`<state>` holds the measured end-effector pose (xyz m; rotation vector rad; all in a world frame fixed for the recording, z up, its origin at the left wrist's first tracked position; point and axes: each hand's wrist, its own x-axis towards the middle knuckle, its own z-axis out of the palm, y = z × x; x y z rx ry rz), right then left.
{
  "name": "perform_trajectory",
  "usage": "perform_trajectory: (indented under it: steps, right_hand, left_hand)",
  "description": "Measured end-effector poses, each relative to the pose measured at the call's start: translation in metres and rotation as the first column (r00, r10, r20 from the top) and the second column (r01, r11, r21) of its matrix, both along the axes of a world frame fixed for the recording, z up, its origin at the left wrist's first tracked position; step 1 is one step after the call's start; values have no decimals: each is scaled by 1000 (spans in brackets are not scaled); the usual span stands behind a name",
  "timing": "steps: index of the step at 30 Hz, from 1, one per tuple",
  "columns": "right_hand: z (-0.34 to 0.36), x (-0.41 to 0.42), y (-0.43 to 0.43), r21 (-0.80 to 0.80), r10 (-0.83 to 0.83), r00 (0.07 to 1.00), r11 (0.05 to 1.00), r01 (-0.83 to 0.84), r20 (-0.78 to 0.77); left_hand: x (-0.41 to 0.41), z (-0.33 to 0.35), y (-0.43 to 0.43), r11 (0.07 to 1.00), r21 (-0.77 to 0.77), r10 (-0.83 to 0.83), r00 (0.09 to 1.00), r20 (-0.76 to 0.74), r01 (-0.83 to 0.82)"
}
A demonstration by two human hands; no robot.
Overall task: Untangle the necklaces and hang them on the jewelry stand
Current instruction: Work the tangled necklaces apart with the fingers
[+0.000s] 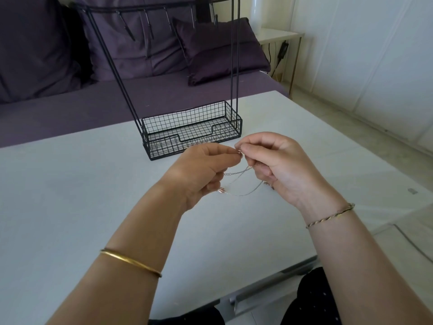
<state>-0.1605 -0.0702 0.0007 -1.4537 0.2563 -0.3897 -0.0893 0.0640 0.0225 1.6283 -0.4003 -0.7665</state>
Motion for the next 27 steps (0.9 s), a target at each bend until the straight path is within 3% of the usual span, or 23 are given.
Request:
perform_trajectory:
  steps: [4, 7, 14, 17, 27]
  right_hand:
    - [1, 0, -1, 10, -24, 1000, 1000, 24, -10]
    - [2, 0, -2, -10, -33, 999, 999, 33, -43]
    - [-3, 1, 1, -228, -73, 997, 971, 76, 23]
    - [-2, 1, 3, -280, -86, 995, 955, 97, 53]
    - [0, 1, 5, -207, -84, 996, 974, 88, 25]
  left_hand:
    - [1, 0, 0, 999, 12, 34, 999, 39, -34]
    - [2, -1, 0, 997, 46, 59, 987, 150, -67]
    - [-1, 0, -1, 989, 76, 89, 931, 354, -124]
    - [-2, 1, -1, 990, 82, 81, 932, 352, -117]
    - [1, 3, 1, 991, 60, 99, 958, 268, -120]
